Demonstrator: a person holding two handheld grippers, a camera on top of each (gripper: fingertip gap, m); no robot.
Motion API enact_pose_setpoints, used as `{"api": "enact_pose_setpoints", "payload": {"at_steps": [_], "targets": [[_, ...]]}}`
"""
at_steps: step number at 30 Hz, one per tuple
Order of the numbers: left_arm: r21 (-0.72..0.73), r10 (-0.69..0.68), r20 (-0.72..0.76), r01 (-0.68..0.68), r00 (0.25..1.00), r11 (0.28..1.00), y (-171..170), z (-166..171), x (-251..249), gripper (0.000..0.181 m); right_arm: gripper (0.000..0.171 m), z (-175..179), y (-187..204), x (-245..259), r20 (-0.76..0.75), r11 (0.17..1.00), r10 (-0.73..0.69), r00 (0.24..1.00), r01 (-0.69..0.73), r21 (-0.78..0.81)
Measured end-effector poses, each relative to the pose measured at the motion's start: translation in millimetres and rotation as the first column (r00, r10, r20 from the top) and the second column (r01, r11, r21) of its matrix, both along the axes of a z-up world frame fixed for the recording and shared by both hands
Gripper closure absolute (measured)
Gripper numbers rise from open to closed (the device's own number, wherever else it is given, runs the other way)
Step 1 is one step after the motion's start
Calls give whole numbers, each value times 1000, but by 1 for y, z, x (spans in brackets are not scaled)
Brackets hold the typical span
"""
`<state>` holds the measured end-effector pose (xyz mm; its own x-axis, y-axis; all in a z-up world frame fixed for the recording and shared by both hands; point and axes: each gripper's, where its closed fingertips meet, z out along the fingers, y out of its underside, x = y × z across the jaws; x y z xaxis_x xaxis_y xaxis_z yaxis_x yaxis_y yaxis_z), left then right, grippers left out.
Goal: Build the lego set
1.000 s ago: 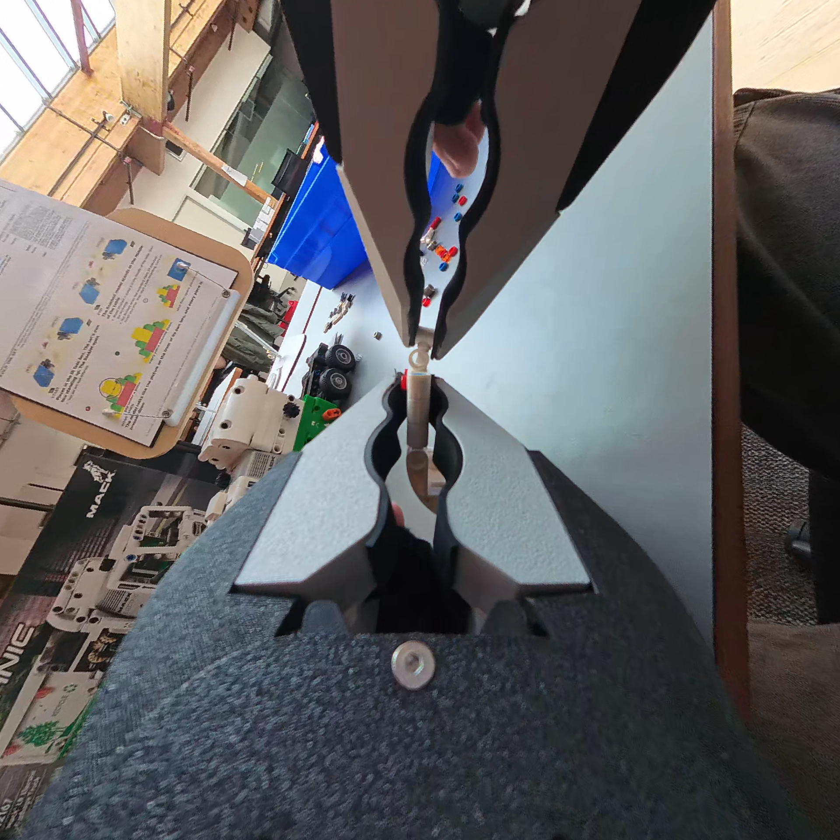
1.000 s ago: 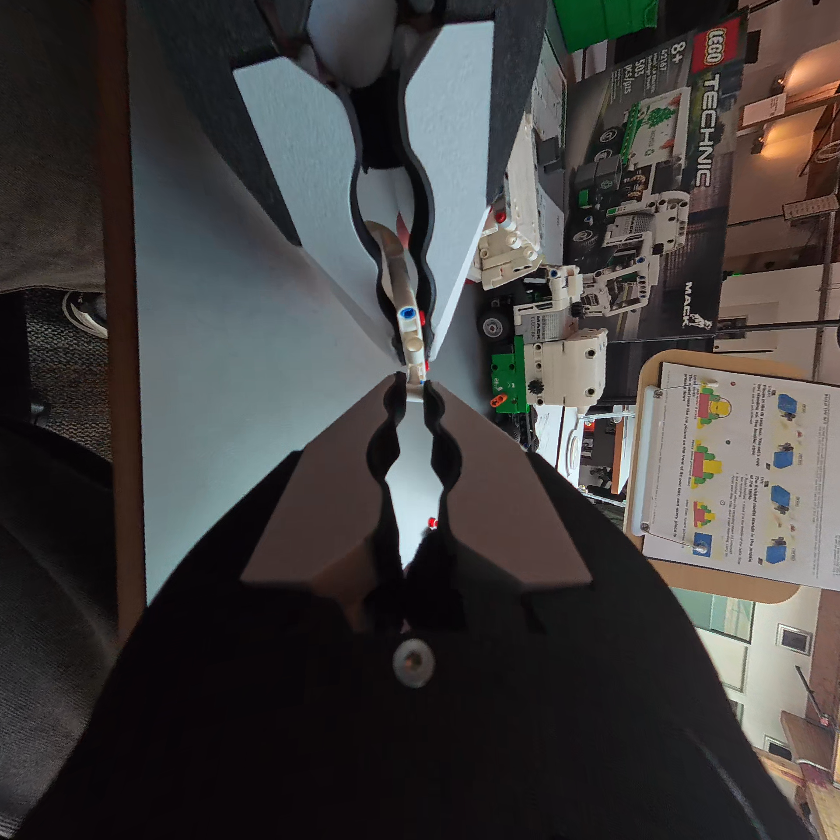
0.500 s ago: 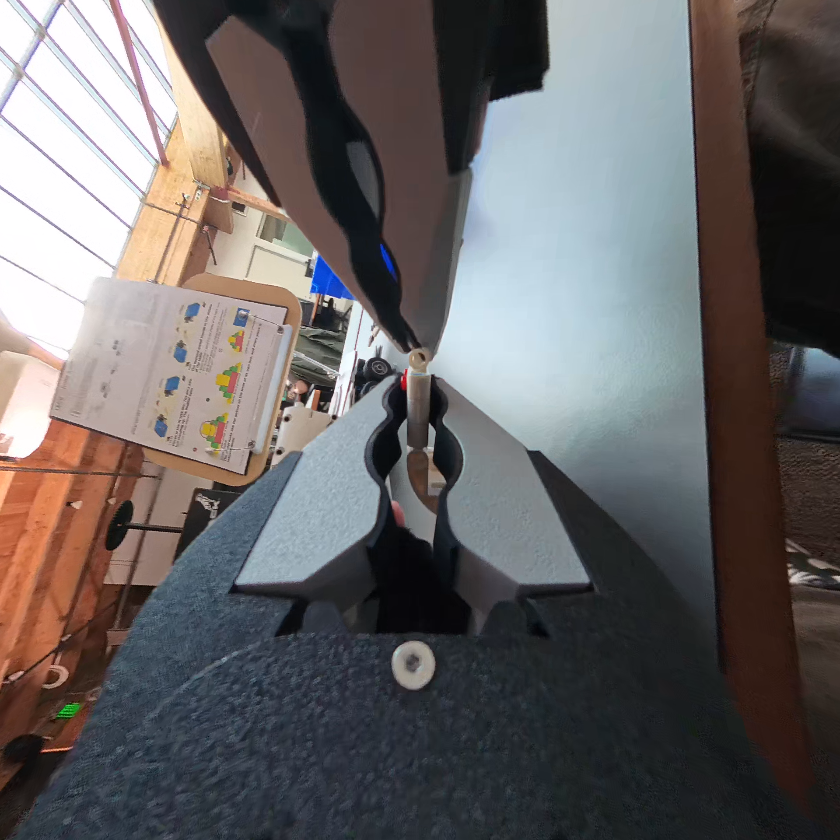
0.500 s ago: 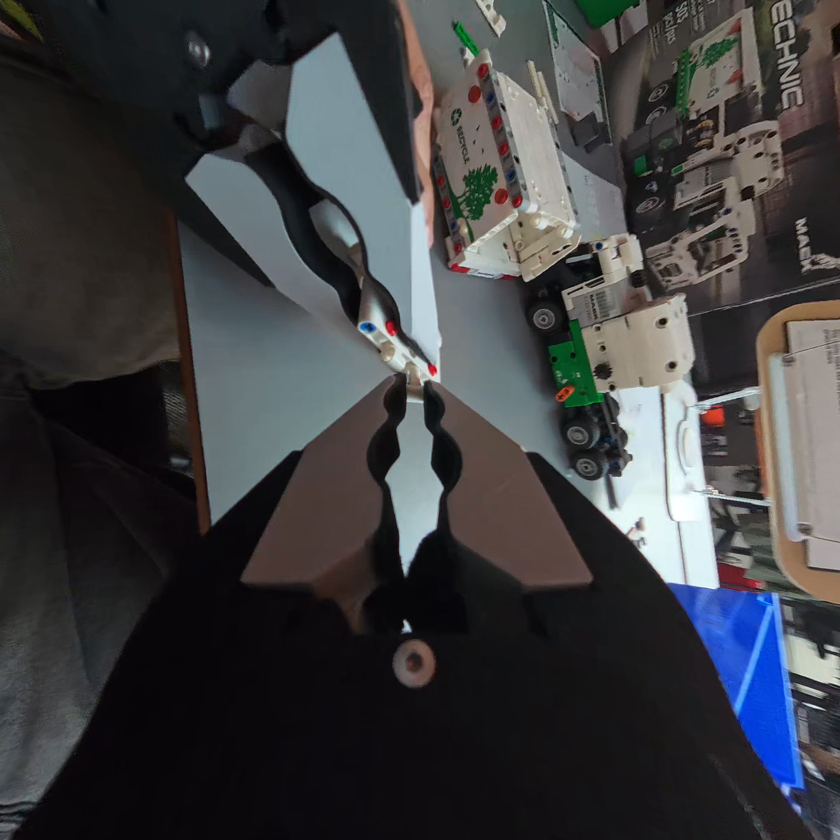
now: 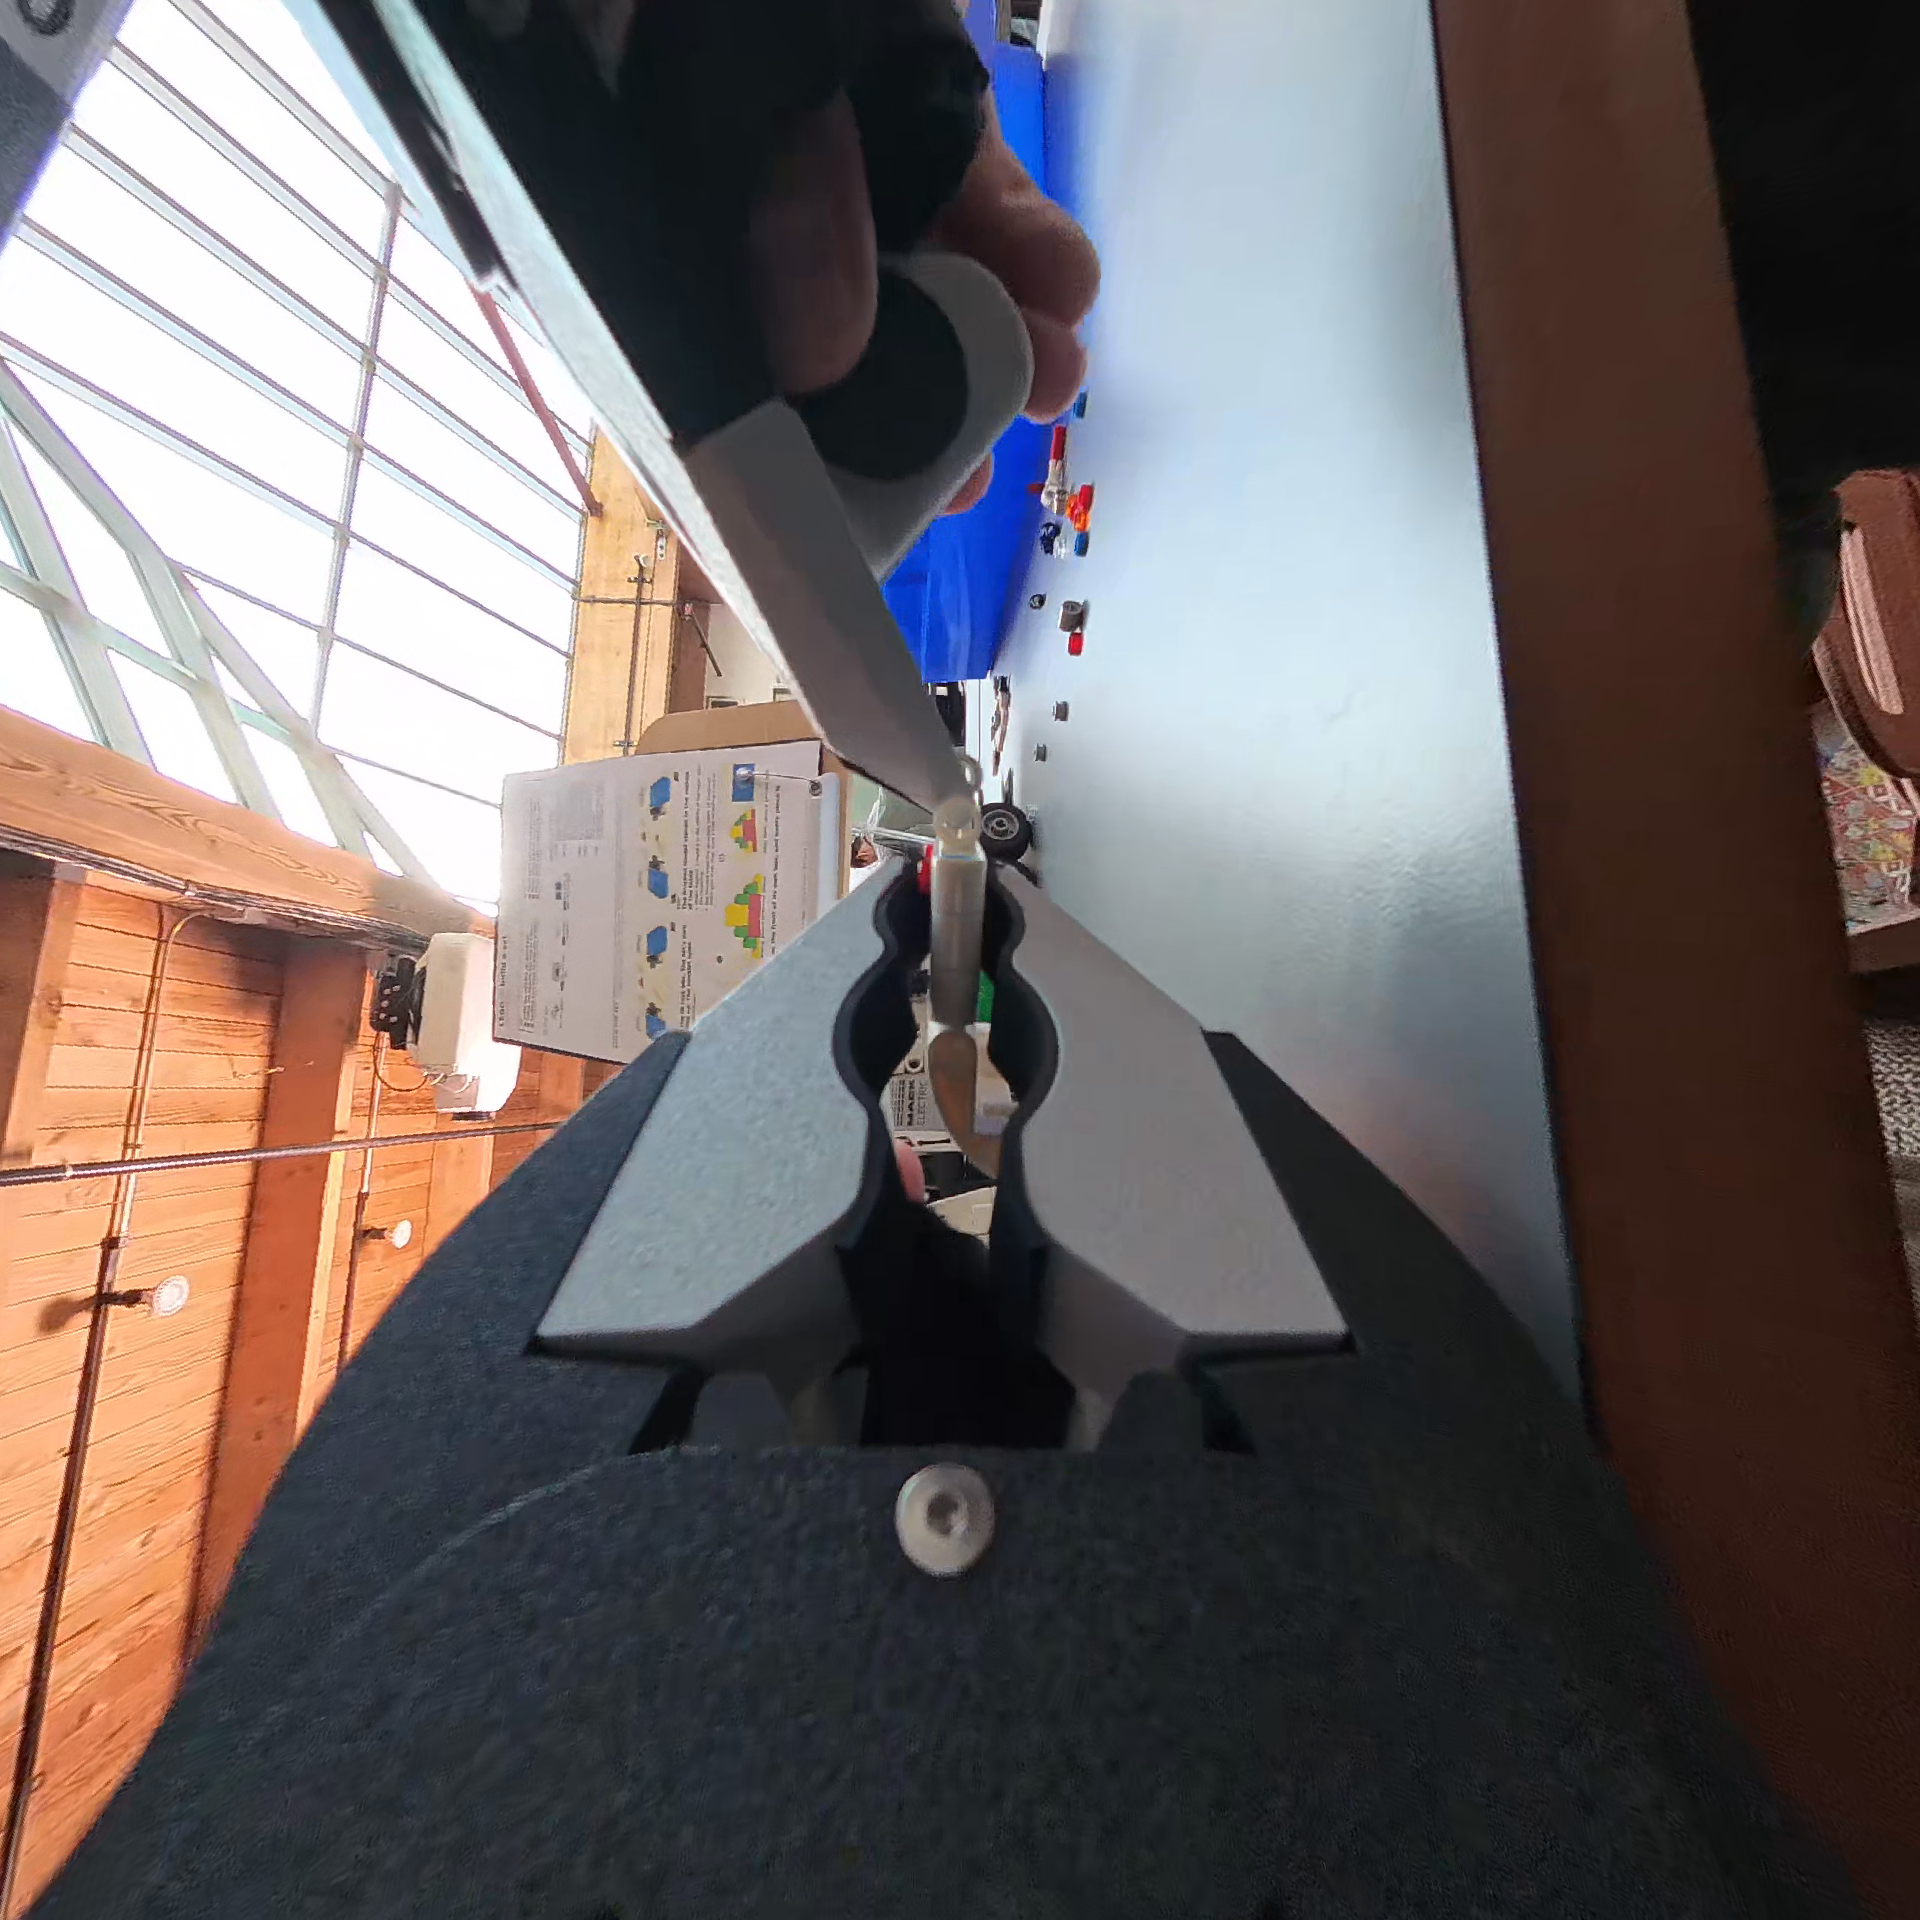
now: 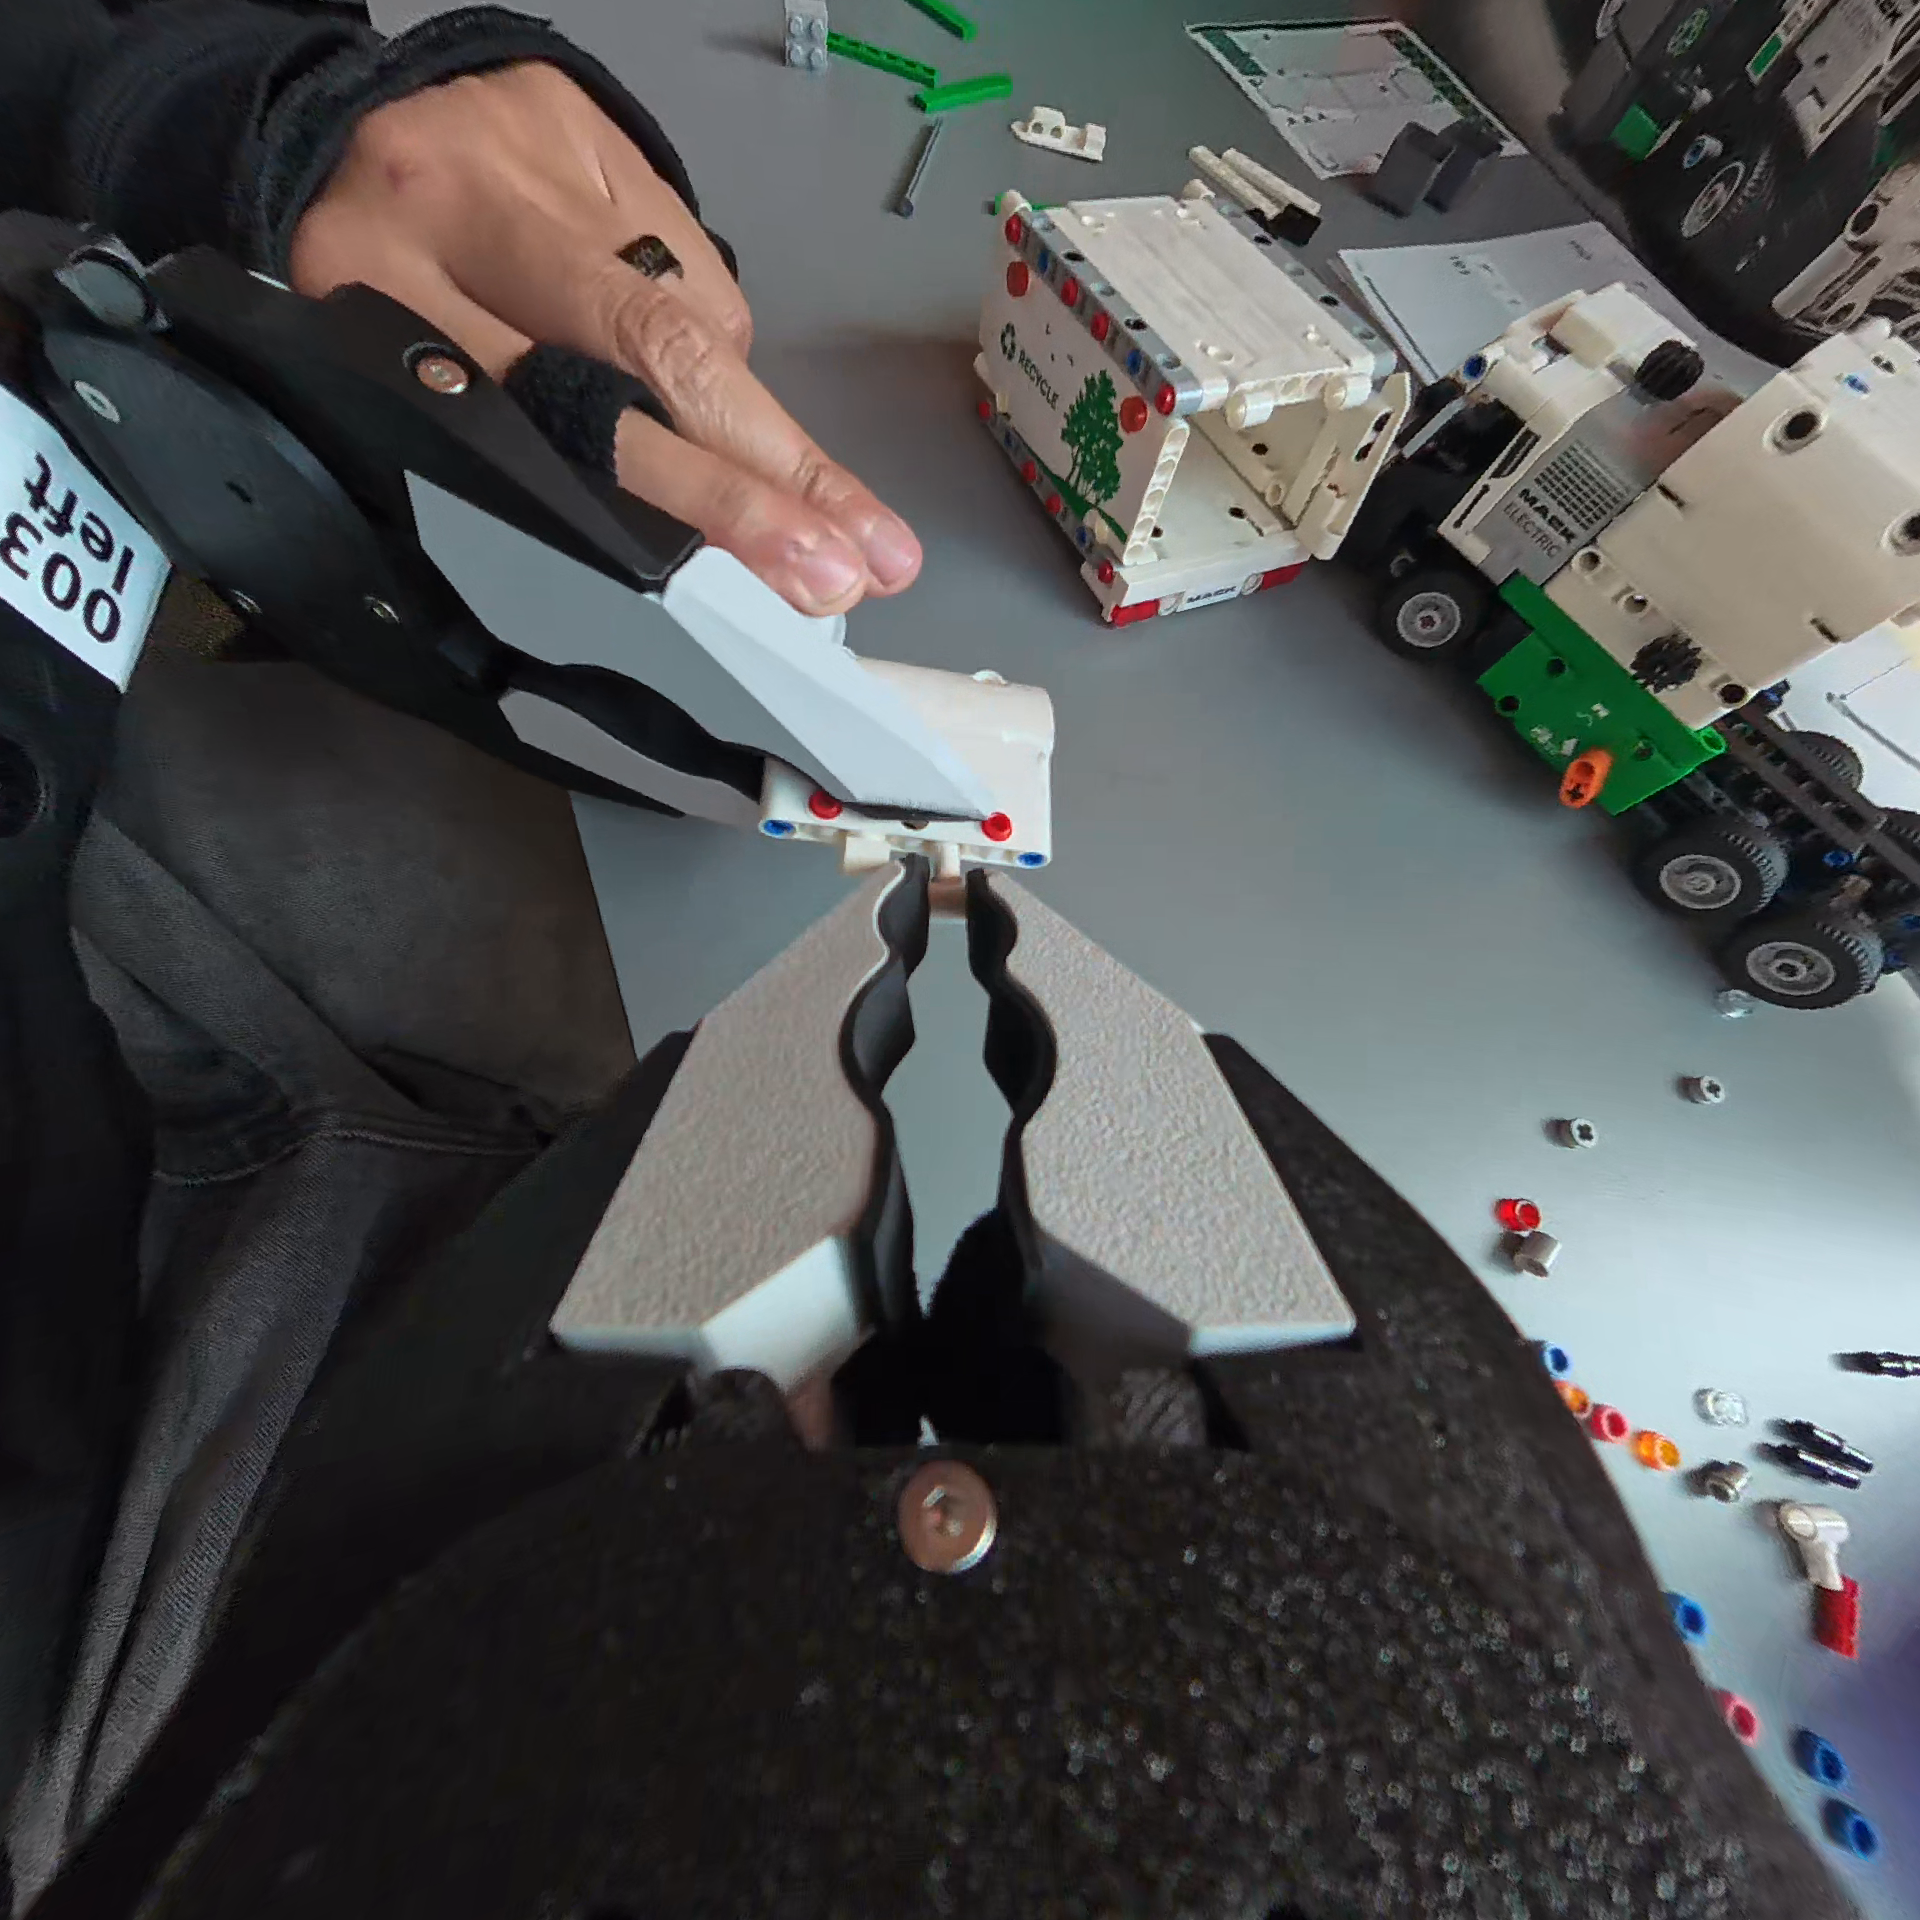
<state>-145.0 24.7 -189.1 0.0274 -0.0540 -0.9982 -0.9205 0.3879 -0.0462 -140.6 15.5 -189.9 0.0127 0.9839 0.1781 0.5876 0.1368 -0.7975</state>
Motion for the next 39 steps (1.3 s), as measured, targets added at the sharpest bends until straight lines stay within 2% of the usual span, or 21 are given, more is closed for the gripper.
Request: {"api": "enact_pose_setpoints", "payload": {"at_steps": [11, 20, 29, 32, 39], "targets": [[6, 29, -2, -29, 1000, 1000, 2, 1, -2, 177, 165, 1, 2, -3, -117, 964, -77, 990, 44, -264], [-130, 76, 73, -67, 994, 989, 11, -8, -8, 177, 165, -6, 11, -9, -134, 969, -121, 984, 88, -232], [-177, 60, 88, -43, 994, 983, 10, -11, -5, 177, 166, -3, 12, -11, -175, 917, -157, 972, 77, -391], [-204, 84, 132, -56, 988, 977, 13, -9, -7, 177, 165, -1, 16, -12, -188, 932, -169, 967, 95, -350], [-314, 99, 322, 8, 942, 949, 18, 3, -13, 176, 165, 6, 19, -17, -239, 897, -214, 947, 94, -432]]}}
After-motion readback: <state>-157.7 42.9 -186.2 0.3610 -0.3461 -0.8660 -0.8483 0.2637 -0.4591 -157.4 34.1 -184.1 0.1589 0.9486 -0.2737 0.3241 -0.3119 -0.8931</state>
